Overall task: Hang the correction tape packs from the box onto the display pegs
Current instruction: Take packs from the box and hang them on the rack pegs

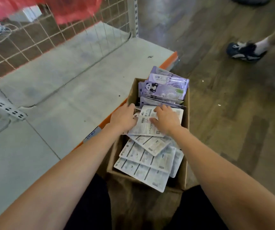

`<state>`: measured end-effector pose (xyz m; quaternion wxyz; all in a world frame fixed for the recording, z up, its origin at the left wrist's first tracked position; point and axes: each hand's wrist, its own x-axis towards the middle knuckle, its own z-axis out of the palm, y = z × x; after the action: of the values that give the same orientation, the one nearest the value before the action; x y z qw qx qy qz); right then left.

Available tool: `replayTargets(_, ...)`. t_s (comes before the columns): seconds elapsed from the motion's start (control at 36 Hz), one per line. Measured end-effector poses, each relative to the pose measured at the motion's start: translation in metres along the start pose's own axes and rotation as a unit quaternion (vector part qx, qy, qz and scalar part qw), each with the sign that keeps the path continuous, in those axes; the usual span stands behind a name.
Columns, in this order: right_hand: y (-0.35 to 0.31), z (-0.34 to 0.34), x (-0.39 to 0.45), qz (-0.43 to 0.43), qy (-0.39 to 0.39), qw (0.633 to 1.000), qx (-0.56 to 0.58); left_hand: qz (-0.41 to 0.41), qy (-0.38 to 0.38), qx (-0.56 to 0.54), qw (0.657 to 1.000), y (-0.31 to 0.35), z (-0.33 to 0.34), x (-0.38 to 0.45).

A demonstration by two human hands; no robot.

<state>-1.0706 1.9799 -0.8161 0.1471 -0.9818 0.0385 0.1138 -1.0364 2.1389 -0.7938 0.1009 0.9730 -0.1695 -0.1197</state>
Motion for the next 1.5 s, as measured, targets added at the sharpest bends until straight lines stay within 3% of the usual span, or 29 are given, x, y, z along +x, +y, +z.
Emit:
replayTargets(0.28,-0.002,-0.011,-0.021,0.062,-0.081,0.994,-0.031,-0.005,0.007,-0.023,1.0,-0.002,-0.01,-0.023)
replayTargets(0.42,0.012,-0.024,-0.03,0.086,-0.037,0.98,0.173,-0.019,0.031,-0.089,0.995,0.003,-0.004,-0.022)
replayTargets(0.5,0.017,-0.035,-0.038,0.102,0.037,0.946,0.304,-0.036,0.039,-0.149,0.987,0.009,-0.003,-0.025)
replayTargets(0.58,0.019,-0.046,-0.043,0.118,0.093,0.864,0.481,-0.072,0.047,-0.284,0.955,0.021,-0.008,-0.026)
replayTargets(0.64,0.02,-0.051,-0.045,0.112,0.089,0.827,0.543,-0.093,0.044,-0.397,0.912,0.03,-0.011,-0.023)
replayTargets(0.69,0.018,-0.053,-0.046,0.09,0.068,0.816,0.567,-0.1,0.044,-0.495,0.862,0.037,-0.013,-0.02)
replayTargets(0.78,0.01,-0.055,-0.047,0.054,0.036,0.813,0.579,-0.07,0.054,-0.529,0.844,0.044,-0.016,-0.021)
replayTargets(0.92,0.002,-0.05,-0.044,0.029,0.013,0.827,0.561,-0.062,0.077,-0.527,0.844,0.042,-0.02,-0.025)
replayTargets(1.0,0.006,-0.047,-0.041,0.041,0.017,0.853,0.521,-0.072,0.093,-0.487,0.866,0.033,-0.019,-0.022)
replayTargets(1.14,0.024,-0.038,-0.032,0.056,0.056,0.943,0.322,-0.113,0.09,-0.425,0.894,0.007,-0.017,-0.022)
replayTargets(1.22,0.029,-0.031,-0.026,0.046,0.029,0.975,0.217,-0.143,0.094,-0.419,0.892,-0.008,-0.015,-0.025)
replayTargets(1.39,0.033,-0.018,-0.017,0.049,-0.033,0.998,0.019,-0.157,0.093,-0.412,0.893,-0.018,-0.013,-0.029)
replayTargets(1.5,0.03,-0.018,-0.017,0.048,-0.046,0.998,-0.022,-0.146,0.09,-0.416,0.893,-0.014,-0.011,-0.028)
